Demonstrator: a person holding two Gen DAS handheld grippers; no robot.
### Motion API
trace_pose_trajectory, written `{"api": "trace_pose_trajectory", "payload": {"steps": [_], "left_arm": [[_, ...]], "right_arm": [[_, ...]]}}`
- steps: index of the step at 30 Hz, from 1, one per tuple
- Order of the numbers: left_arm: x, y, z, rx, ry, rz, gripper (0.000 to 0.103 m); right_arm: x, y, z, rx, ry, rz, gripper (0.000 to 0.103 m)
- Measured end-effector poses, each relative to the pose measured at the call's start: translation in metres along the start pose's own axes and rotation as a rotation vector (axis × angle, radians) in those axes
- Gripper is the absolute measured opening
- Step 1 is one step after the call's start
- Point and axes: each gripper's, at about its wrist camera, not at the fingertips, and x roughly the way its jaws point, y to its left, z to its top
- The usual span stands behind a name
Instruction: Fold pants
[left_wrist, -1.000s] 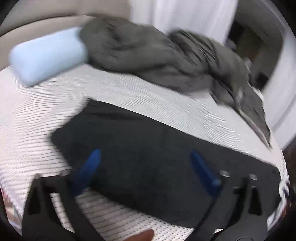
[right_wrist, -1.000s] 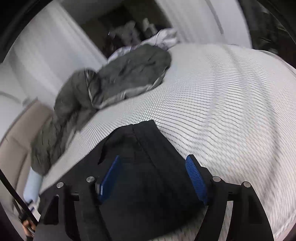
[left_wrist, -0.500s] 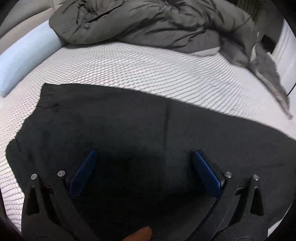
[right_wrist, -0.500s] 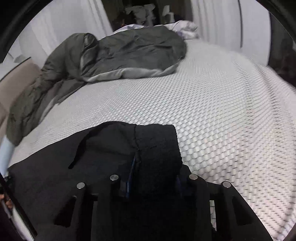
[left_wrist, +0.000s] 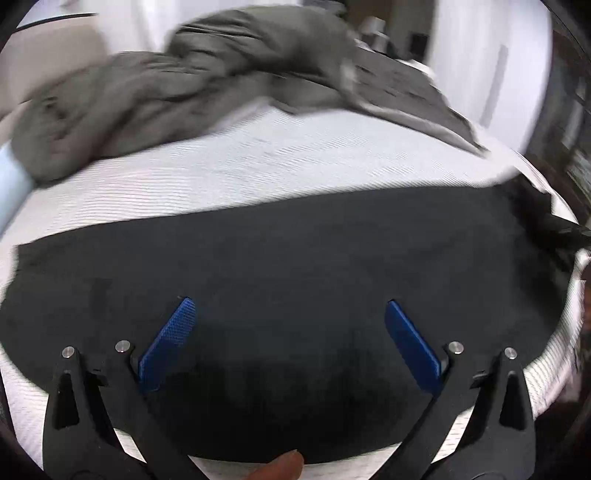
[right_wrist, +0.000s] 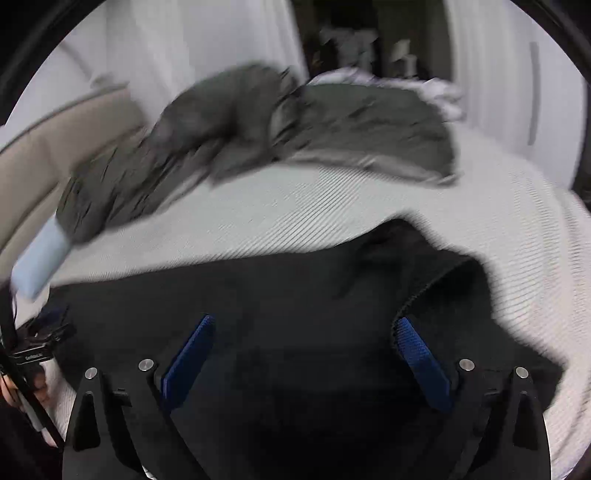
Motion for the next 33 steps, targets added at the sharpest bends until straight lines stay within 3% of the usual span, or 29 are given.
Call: {"api": "trace_pose_trajectory", "payload": {"steps": [4,8,13,17,20,24,26,28,31,33], "left_arm": [[0.02,-0.043,-0.011,0.113,0.099,-0.125,0.102],[0.039,-0.05,-0.027,0.176,0.182,-0.07,0.102],[0.025,-0.038,-0.039,0.197,0.183,-0.024,0.102],[0.02,-0.031,-0.024,0.178,0.158,-0.026,0.102],[0.024,-0.044,-0.015,0.197,0.151,-0.046,0.102],[0.042,-0.052,-0.014,0.207,0.196,-0.024,0.103],[0.047,-0.052,-0.014,0.187,0.202,-0.036,0.103],[0.046,-0.05,-0.013,0.182,0.197,-0.029,0.103],[0.04,-0.049,-0.01,0.179,0.166,-0.009,0.102],[0.028,-0.06,-0.003,0.193,0.108,-0.038,0.102]], "right_arm": [[0.047,0.061,-0.026,-0.205,0.112,0.034,0.1],[0.064,0.071,-0.06,-0.348,0.174,-0.029,0.099],[0.035,0.032,-0.082,-0.29,0.173,0.012,0.1],[0.004,0.002,-0.097,-0.2,0.116,0.008,0.1],[-0.017,-0.028,-0.084,-0.12,0.003,-0.044,0.1],[-0.03,-0.107,-0.073,0.151,-0.055,-0.208,0.1],[-0.033,-0.158,-0.076,0.334,-0.066,-0.366,0.1],[-0.034,-0.193,-0.085,0.443,-0.047,-0.441,0.096],[-0.051,-0.21,-0.095,0.536,-0.07,-0.399,0.091],[-0.067,-0.197,-0.092,0.485,-0.116,-0.356,0.091]]}}
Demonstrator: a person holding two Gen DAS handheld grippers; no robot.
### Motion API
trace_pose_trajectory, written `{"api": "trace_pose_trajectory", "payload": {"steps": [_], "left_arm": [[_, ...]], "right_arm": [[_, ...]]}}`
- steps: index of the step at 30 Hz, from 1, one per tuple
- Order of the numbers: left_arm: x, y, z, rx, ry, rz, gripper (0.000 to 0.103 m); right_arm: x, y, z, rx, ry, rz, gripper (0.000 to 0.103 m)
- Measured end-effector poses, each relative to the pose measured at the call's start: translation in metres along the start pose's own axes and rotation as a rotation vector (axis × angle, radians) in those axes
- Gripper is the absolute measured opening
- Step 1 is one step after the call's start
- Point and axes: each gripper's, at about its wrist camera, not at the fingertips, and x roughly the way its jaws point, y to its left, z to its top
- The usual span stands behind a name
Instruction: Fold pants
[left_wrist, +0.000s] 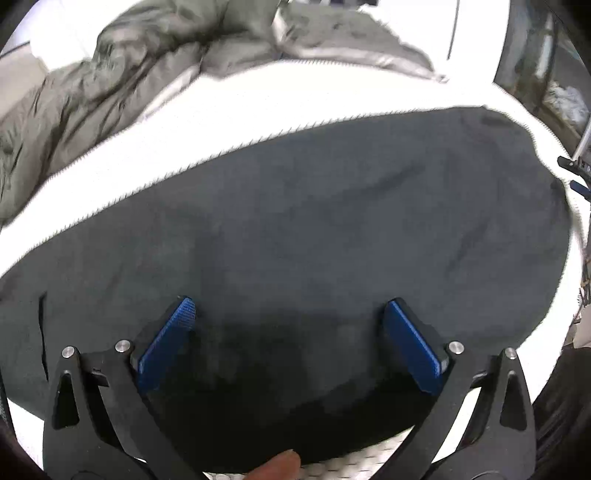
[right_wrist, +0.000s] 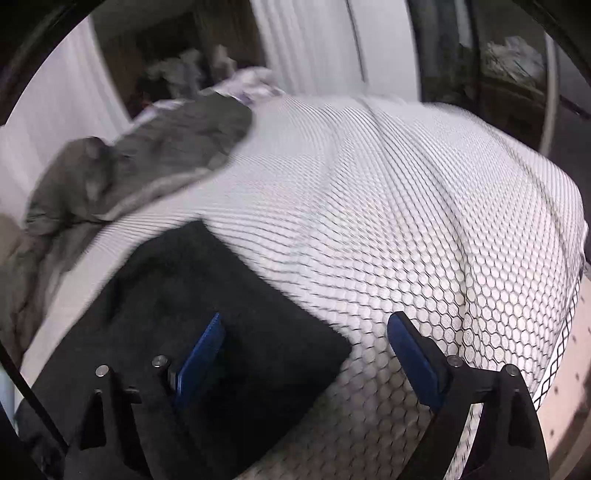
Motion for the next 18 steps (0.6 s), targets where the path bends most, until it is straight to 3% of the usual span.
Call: {"api": "trace_pose_trajectory", "payload": {"steps": [4,7,9,11,14,16,17,18], "left_arm": [[-0.009,-0.036,0.016,0.056,-0.056,-0.098,0.102],[-0.003,-0.071,0.02,0.153,-0.044,-0.118,0.102],[0.01,-0.086,0.019,0.203,0.007,-0.12,0.102],[0.024,-0.088,0.016,0.214,0.061,-0.095,0.103],[0.03,-0.074,0.008,0.197,0.081,-0.088,0.103],[0.027,-0.061,0.005,0.189,0.079,-0.08,0.103],[0.025,-0.049,0.002,0.177,0.085,-0.067,0.103],[0.025,-0.04,-0.001,0.167,0.086,-0.062,0.103]], "right_arm": [[-0.017,0.057,-0.01,-0.265,-0.021,0.163,0.092],[-0.009,0.105,-0.036,-0.449,0.066,0.265,0.092],[0.002,0.13,-0.059,-0.595,0.138,0.275,0.092],[0.011,0.139,-0.081,-0.732,0.163,0.206,0.092],[0.008,0.119,-0.085,-0.729,0.161,0.193,0.09],[0.001,0.094,-0.074,-0.662,0.167,0.26,0.088],[-0.001,0.09,-0.07,-0.64,0.157,0.259,0.093],[-0.002,0.087,-0.069,-0.642,0.115,0.15,0.094]]}}
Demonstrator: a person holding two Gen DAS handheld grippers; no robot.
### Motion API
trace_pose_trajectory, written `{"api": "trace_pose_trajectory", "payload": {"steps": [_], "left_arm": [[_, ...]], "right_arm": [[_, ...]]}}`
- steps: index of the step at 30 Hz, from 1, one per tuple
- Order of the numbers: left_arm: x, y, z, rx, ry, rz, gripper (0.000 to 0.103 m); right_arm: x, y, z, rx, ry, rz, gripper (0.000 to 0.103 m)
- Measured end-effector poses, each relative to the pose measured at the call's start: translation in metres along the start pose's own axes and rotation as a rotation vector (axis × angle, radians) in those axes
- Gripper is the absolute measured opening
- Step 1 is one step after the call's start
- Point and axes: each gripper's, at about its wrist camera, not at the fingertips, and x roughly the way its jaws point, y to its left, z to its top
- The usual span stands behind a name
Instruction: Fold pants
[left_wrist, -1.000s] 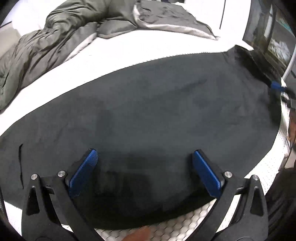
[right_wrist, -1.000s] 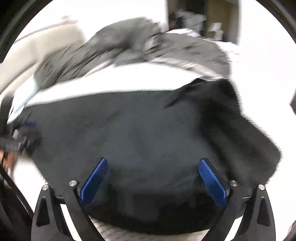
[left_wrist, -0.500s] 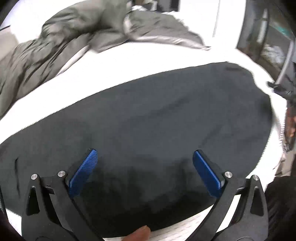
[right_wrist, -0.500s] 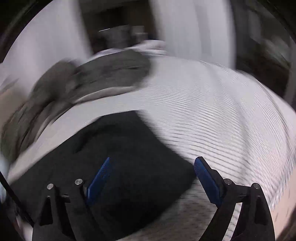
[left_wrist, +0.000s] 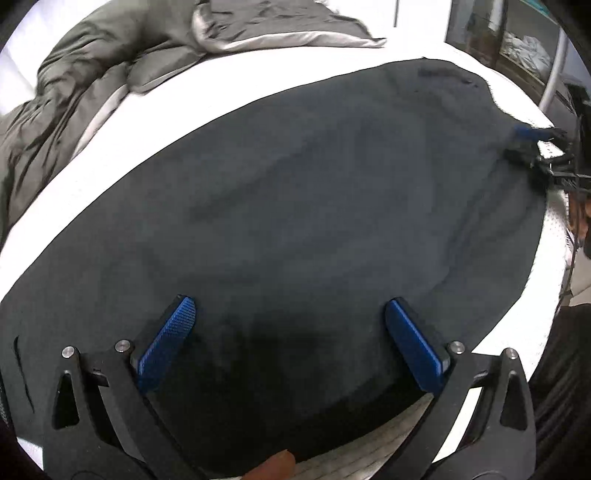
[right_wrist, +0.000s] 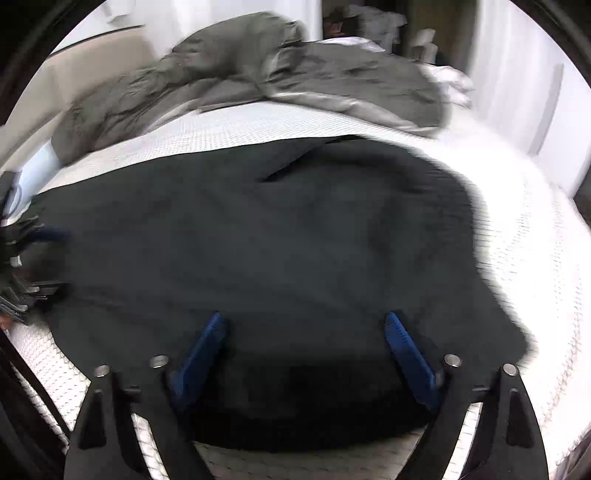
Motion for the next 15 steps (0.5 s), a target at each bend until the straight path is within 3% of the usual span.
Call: {"api": "trace_pose_trajectory", "payload": {"steps": [2,3,6,9,13,15], "left_arm": [[-0.002,0.016,-0.003,-0.032,0.005,0.005,0.103],[-0.005,0.02,-0.003,-0.043,0.002,0.005,0.103],[-0.02,0.026,0.0,-0.064,-0.051,0.03,0.103],[-0.023,0.019,0.024,-0.068,-0.104,0.034,0.103],[-0.006,0.003,0.067,-0.041,-0.125,0.017,0.103],[0.008,-0.005,0.084,-0.015,-0.094,-0.013,0.103]], "right_arm": [[0.006,-0.022,-0.002,0.029,0.018,-0.165,0.095],[0.004,-0.03,-0.003,0.074,0.021,-0.161,0.095],[-0.008,-0.044,0.01,0.179,-0.042,-0.115,0.095],[-0.022,-0.013,0.026,0.113,-0.109,-0.033,0.097],[0.0,0.037,0.06,0.005,-0.067,0.072,0.097],[0.028,0.059,0.075,-0.051,-0.004,0.124,0.097]]}}
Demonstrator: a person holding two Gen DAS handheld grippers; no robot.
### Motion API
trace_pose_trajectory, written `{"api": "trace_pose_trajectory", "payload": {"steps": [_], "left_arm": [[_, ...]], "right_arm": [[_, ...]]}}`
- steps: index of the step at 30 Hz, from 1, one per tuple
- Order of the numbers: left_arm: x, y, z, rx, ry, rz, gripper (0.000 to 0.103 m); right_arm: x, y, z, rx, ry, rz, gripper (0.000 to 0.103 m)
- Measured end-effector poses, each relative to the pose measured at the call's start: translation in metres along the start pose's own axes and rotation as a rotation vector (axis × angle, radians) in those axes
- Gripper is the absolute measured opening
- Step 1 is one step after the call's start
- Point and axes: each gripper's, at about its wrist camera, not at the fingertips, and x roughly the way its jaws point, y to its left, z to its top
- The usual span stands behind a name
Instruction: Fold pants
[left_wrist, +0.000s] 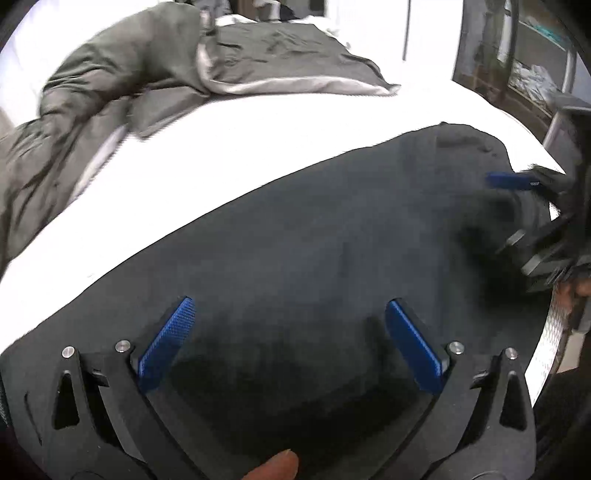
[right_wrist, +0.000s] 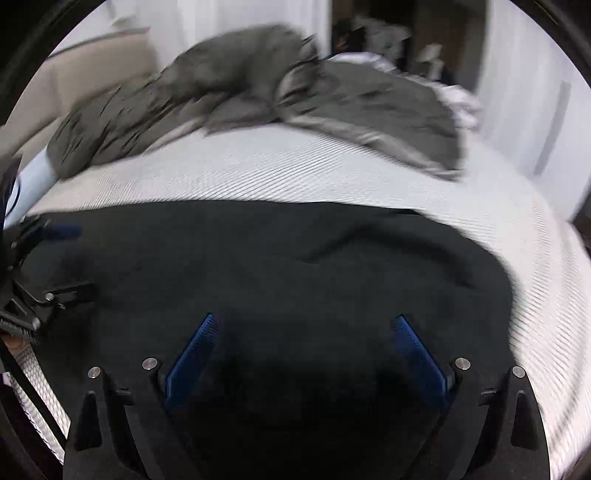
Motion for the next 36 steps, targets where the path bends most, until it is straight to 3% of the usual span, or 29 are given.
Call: {"api": "trace_pose_trajectory", "payload": {"steps": [4,6,9,11,15,18,20,22,25,27,29,31,33,36], "left_arm": [[0.033,-0.007,0.007,0.068,0.108,0.025,0.103],[0.041,0.011,0.004,0.025,0.14,0.003,0.103],[0.041,0.041,0.002,-0.021,0.139,0.021,0.103],[0.038,0.065,0.001,-0.066,0.144,0.064,0.103],[0.024,0.086,0.002,-0.106,0.111,0.096,0.102],[0.016,0.083,0.02,-0.105,0.04,0.046,0.102],[0.025,0.077,0.041,-0.11,0.017,0.018,0.102],[0.044,0.063,0.056,-0.069,0.06,0.009,0.102],[0.069,0.058,0.063,0.031,0.125,0.052,0.103],[0.069,0.062,0.059,0.025,0.13,0.019,0.103],[0.069,0.077,0.055,-0.018,0.143,0.035,0.103],[0.069,0.094,0.053,-0.054,0.147,0.054,0.103],[0.068,0.114,0.05,-0.094,0.151,0.091,0.103],[0.064,0.132,0.045,-0.132,0.149,0.149,0.103]], "right_arm": [[0.046,0.001,0.023,-0.108,0.09,0.006,0.097],[0.036,-0.013,0.006,-0.076,0.086,0.008,0.097],[0.023,-0.058,-0.004,-0.013,0.078,-0.122,0.089],[0.017,-0.072,-0.008,0.027,0.05,-0.055,0.089],[0.011,-0.045,-0.009,-0.144,0.037,-0.179,0.09],[-0.01,-0.036,-0.002,-0.14,-0.015,-0.135,0.092],[0.002,-0.024,0.034,-0.092,-0.057,-0.068,0.099],[0.011,-0.005,0.045,-0.09,-0.05,-0.039,0.099],[0.052,0.026,0.062,-0.134,0.013,-0.061,0.099],[0.074,0.033,0.067,-0.159,0.058,-0.062,0.099],[0.081,0.033,0.064,-0.21,0.054,-0.085,0.099],[0.075,0.019,0.063,-0.191,0.052,-0.128,0.099],[0.071,-0.016,0.059,-0.13,0.069,-0.308,0.099],[0.068,-0.064,0.052,0.002,0.097,-0.432,0.099]]}}
